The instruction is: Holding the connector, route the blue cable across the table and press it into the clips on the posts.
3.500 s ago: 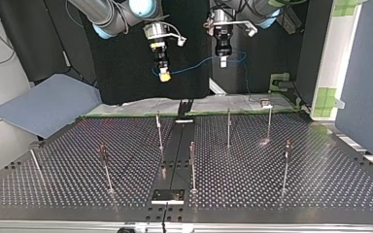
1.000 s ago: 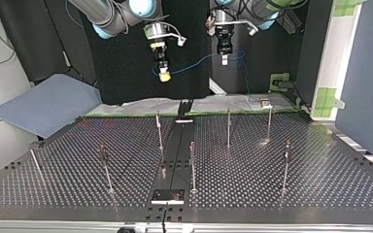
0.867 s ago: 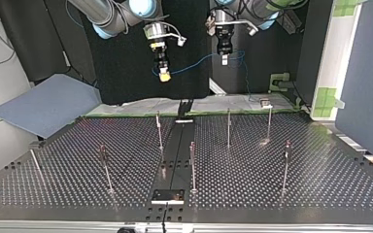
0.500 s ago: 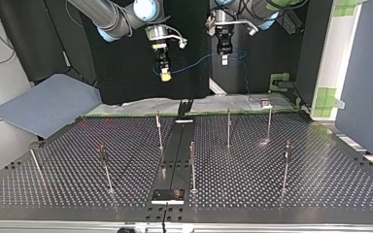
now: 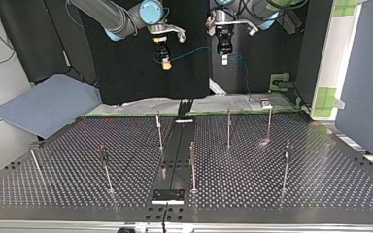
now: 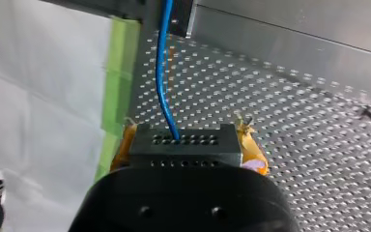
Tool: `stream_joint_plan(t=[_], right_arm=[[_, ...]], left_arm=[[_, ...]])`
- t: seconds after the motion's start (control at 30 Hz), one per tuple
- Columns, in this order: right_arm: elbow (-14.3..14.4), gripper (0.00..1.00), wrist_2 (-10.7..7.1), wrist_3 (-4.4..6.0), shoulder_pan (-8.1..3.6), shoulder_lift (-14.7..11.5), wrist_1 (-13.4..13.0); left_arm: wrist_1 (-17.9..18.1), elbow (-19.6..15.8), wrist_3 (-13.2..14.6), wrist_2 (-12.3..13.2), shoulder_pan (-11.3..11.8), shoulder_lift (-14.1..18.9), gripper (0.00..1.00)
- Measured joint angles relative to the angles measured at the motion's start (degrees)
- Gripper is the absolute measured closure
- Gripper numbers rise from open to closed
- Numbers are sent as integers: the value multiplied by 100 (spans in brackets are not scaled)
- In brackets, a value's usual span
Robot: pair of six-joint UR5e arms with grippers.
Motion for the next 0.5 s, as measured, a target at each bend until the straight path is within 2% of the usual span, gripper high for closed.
stream_joint_plan(t=[0.1,0.23,0.37,0.5], right_arm=[[-14,100,13,12,0,-5,119],[-117,100,89,116,11,-107,208],[-294,100,78,293,59,-283,302],[-510,100,-96,509,32,-500,459]], left_arm=[[-48,40,39,-4,-41,49,100],[-208,81,47,-25,-103,207,100],[-382,94,-4,-119,-56,381,100],[-559,136,-55,-277,12,558,100]])
